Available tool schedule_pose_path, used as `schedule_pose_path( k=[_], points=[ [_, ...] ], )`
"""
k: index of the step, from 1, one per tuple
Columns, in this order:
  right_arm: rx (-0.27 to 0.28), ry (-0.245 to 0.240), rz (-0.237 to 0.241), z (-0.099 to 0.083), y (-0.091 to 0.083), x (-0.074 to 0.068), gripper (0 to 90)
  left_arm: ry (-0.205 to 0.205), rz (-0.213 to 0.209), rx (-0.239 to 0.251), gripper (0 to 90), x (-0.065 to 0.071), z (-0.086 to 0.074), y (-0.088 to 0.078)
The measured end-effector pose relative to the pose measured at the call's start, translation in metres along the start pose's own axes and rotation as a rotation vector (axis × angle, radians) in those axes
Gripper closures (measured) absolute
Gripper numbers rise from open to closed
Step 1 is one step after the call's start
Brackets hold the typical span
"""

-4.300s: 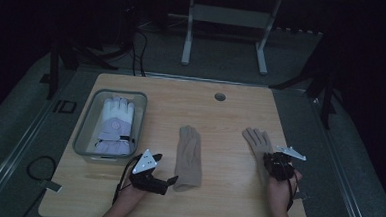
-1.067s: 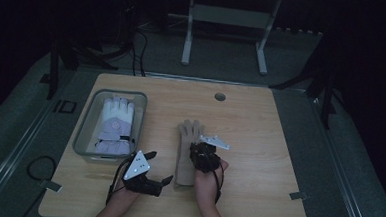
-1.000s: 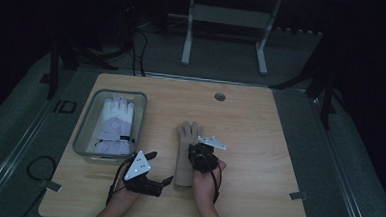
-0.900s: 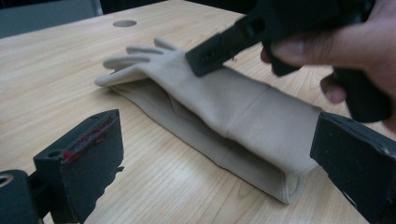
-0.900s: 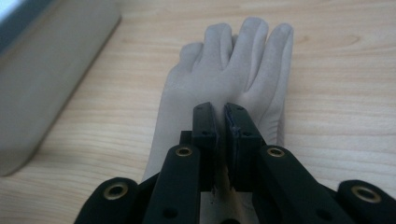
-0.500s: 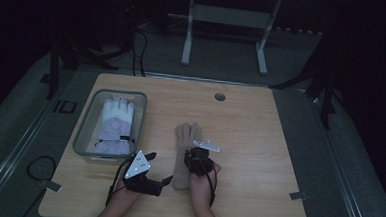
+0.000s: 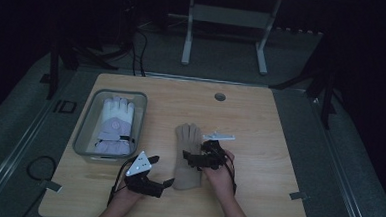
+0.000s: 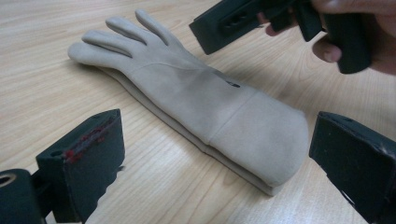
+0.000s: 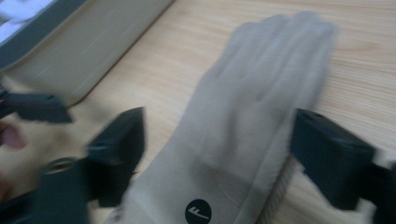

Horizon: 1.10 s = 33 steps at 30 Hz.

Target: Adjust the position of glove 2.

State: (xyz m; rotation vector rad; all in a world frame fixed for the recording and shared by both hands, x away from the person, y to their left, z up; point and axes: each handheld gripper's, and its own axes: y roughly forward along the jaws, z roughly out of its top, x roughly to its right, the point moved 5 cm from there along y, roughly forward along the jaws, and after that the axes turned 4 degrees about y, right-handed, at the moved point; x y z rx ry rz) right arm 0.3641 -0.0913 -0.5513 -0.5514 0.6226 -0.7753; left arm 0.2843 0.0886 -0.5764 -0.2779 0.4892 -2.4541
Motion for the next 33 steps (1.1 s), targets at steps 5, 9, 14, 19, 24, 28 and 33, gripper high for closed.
schedule_pose_path(
  k=[5,9,14,19,24,28,33],
  points=[
    [-0.036,-0.121,0.038,0.002,-0.003,0.009,15.9,-0.026,0.01,0.003,3.5,0.0,0.003,0.0],
    [-0.05,-0.209,0.04,0.003,-0.008,0.017,16.7,-0.021,0.007,0.0,3.5,0.002,0.002,0.0],
    [-0.035,-0.287,0.037,0.004,-0.019,0.03,16.6,-0.024,0.011,0.004,3.5,0.004,0.003,-0.002],
    [-0.06,-0.279,0.065,0.0,-0.032,0.039,16.3,-0.034,0.023,-0.029,3.9,0.004,-0.001,-0.004],
    [-0.052,-0.245,0.101,-0.005,-0.037,0.042,12.2,-0.048,0.043,-0.034,4.4,0.004,-0.005,-0.009],
    [-0.023,-0.316,0.084,-0.012,-0.036,0.034,9.9,-0.045,0.044,-0.049,6.9,0.006,-0.007,-0.009],
    [-0.022,-0.297,0.084,-0.009,-0.033,0.036,18.2,-0.032,0.017,-0.029,14.0,0.009,-0.005,-0.008]
  ],
)
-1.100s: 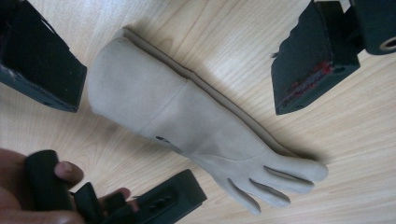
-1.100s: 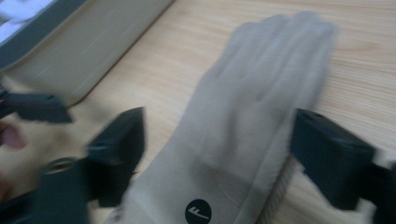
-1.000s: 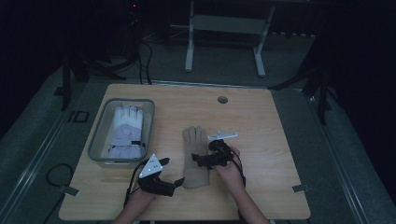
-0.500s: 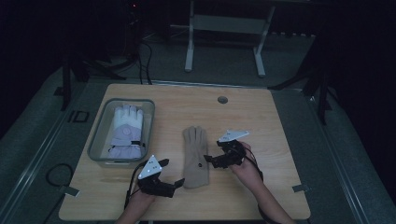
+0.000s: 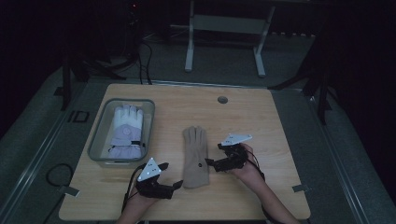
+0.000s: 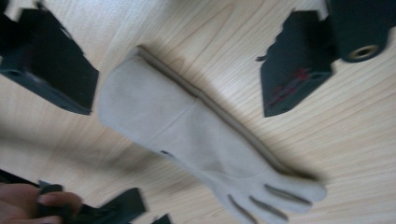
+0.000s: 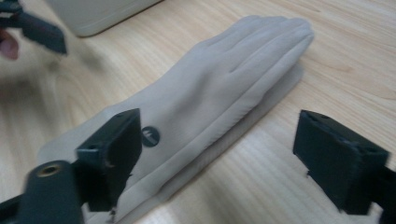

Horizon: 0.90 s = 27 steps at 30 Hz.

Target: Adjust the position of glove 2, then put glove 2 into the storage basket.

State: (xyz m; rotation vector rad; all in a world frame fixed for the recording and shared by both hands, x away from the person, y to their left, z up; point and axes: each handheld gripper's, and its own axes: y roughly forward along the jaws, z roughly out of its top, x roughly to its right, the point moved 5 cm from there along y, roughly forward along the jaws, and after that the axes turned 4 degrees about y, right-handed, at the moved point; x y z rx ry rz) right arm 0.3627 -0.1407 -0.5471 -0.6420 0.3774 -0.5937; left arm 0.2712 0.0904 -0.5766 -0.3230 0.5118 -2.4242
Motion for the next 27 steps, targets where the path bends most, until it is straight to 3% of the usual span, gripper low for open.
schedule_pose_path(
  k=[2,5,8,11,16,18,20,21,27],
  points=[
    [0.007,0.007,0.01,0.003,0.001,0.003,24.9,0.033,-0.016,-0.001,14.8,0.003,0.002,0.002],
    [0.026,0.03,0.006,0.01,0.002,0.009,33.2,0.051,-0.039,-0.019,16.3,0.007,0.005,0.009],
    [0.053,0.057,-0.027,0.018,0.002,0.017,44.4,0.075,-0.066,-0.037,16.5,0.012,0.009,0.016],
    [0.086,0.096,-0.043,0.027,0.004,0.023,48.8,0.095,-0.104,-0.037,16.6,0.021,0.014,0.022],
    [0.097,0.153,-0.046,0.032,0.014,0.027,40.3,0.158,-0.163,-0.072,16.6,0.033,0.019,0.037],
    [0.072,0.175,-0.066,0.03,0.023,0.029,37.4,0.176,-0.172,-0.088,16.8,0.035,0.019,0.043],
    [0.062,0.213,-0.037,0.028,0.031,0.031,35.6,0.185,-0.174,-0.099,18.6,0.036,0.019,0.045],
    [0.059,0.233,-0.036,0.028,0.036,0.032,35.6,0.219,-0.153,-0.124,20.1,0.035,0.017,0.051],
    [-0.002,0.301,0.024,0.022,0.057,0.036,32.3,0.219,-0.167,-0.183,24.2,0.026,0.01,0.057]
  ],
)
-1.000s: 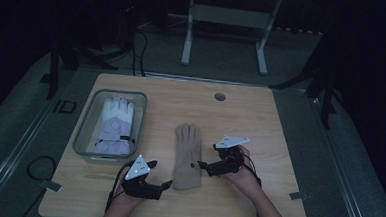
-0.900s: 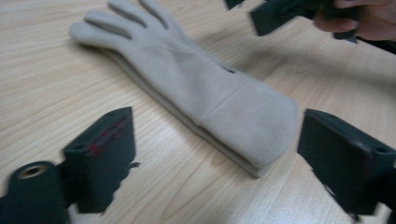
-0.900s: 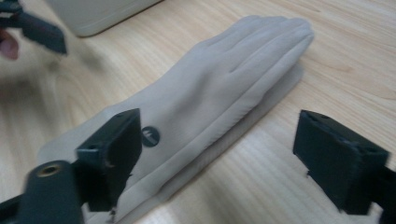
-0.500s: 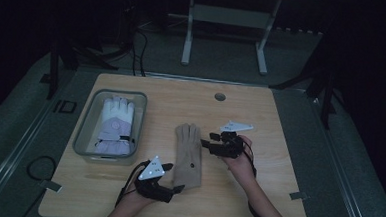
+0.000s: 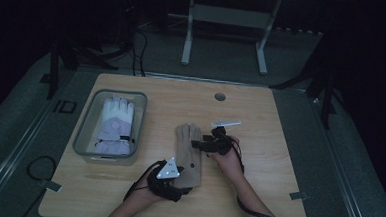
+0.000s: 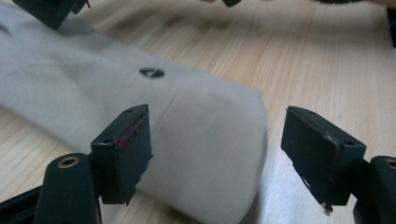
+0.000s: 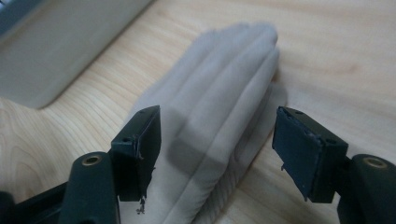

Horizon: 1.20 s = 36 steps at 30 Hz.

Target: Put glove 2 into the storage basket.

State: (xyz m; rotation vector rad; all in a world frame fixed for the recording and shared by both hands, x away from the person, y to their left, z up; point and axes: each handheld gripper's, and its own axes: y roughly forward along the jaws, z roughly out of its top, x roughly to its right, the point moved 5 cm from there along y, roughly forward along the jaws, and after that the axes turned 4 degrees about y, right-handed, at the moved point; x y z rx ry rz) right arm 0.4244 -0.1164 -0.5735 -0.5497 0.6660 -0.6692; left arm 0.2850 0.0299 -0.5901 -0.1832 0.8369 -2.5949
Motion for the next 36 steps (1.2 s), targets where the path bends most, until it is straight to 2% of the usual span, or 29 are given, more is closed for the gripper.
schedule_pose_path(
  k=[5,7,9,11,15,17,19,21,25,27,31,33,36],
  points=[
    [-0.057,-0.007,-0.019,-0.009,0.012,0.002,29.9,0.018,-0.007,-0.025,28.0,-0.003,-0.002,0.001],
    [-0.052,-0.01,-0.023,-0.01,0.012,0.003,31.0,0.032,-0.01,-0.045,28.9,-0.002,-0.003,0.003],
    [-0.057,-0.031,-0.022,-0.011,0.012,0.0,39.5,0.044,-0.009,-0.052,29.2,-0.002,-0.003,0.004],
    [-0.061,-0.083,-0.02,-0.014,0.013,-0.004,47.6,0.044,-0.01,-0.057,29.3,-0.001,-0.003,0.005],
    [-0.07,-0.09,-0.003,-0.016,0.013,-0.009,61.8,0.051,-0.007,-0.064,29.6,0.0,-0.003,0.007],
    [-0.065,-0.138,-0.026,-0.016,0.012,-0.013,69.0,0.073,0.004,-0.073,30.1,0.001,-0.004,0.007],
    [-0.052,-0.209,-0.07,-0.017,0.011,-0.019,72.6,0.105,0.019,-0.092,30.5,0.004,-0.005,0.008],
    [-0.044,-0.222,-0.079,-0.016,0.01,-0.02,74.3,0.141,0.042,-0.114,30.4,0.007,-0.005,0.009],
    [-0.04,-0.273,-0.118,-0.013,0.009,-0.027,75.7,0.143,0.045,-0.129,32.4,0.007,-0.004,0.008],
    [-0.042,-0.277,-0.123,-0.01,0.008,-0.029,76.0,0.144,0.064,-0.139,40.8,0.004,-0.003,0.007],
    [-0.052,-0.314,-0.155,-0.008,0.01,-0.035,76.2,0.149,0.081,-0.157,53.4,0.002,-0.001,0.006],
    [-0.056,-0.31,-0.155,-0.009,0.012,-0.035,76.3,0.148,0.095,-0.167,59.2,0.0,-0.001,0.006],
    [-0.055,-0.303,-0.155,-0.009,0.013,-0.034,76.3,0.127,0.111,-0.182,74.1,-0.004,0.002,0.005]
  ],
)
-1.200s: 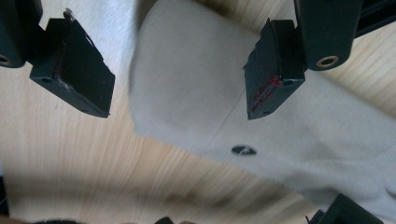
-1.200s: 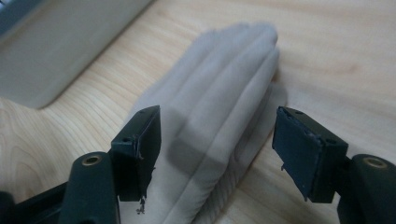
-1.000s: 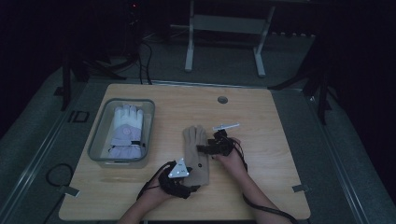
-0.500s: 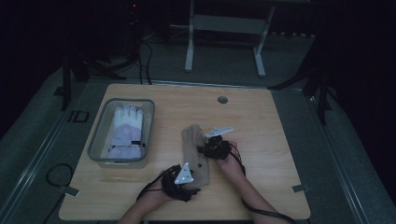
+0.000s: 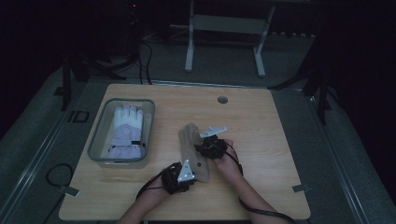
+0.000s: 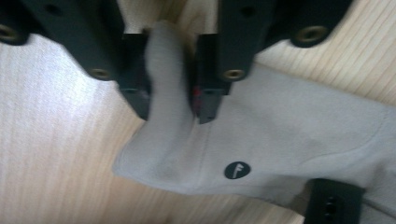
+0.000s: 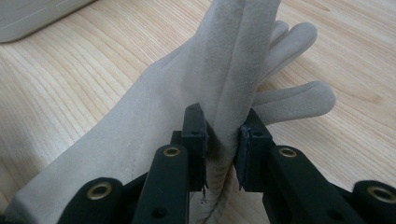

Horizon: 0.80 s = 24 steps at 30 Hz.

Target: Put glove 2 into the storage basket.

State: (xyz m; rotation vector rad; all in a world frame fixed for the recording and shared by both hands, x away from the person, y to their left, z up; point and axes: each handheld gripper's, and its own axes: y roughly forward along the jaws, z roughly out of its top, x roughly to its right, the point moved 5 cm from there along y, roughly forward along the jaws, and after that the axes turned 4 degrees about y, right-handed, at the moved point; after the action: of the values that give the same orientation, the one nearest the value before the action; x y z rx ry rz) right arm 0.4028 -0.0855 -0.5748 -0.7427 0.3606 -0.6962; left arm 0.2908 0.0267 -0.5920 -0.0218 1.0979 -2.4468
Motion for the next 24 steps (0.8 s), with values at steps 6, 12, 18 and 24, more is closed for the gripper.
schedule_pose_path(
  k=[6,12,18,24],
  points=[
    [0.011,0.004,0.003,0.006,-0.003,-0.002,77.2,-0.046,-0.02,-0.005,80.8,-0.003,0.002,-0.001],
    [0.035,0.002,0.001,0.013,-0.01,-0.004,77.5,-0.038,-0.018,-0.017,81.8,-0.005,0.006,-0.004],
    [0.051,0.02,0.005,0.019,-0.016,-0.001,77.7,-0.036,-0.015,-0.003,82.1,-0.009,0.013,-0.016],
    [0.078,0.036,0.018,0.031,-0.027,-0.002,77.8,-0.018,-0.005,0.001,82.2,-0.016,0.022,-0.031]
  ],
)
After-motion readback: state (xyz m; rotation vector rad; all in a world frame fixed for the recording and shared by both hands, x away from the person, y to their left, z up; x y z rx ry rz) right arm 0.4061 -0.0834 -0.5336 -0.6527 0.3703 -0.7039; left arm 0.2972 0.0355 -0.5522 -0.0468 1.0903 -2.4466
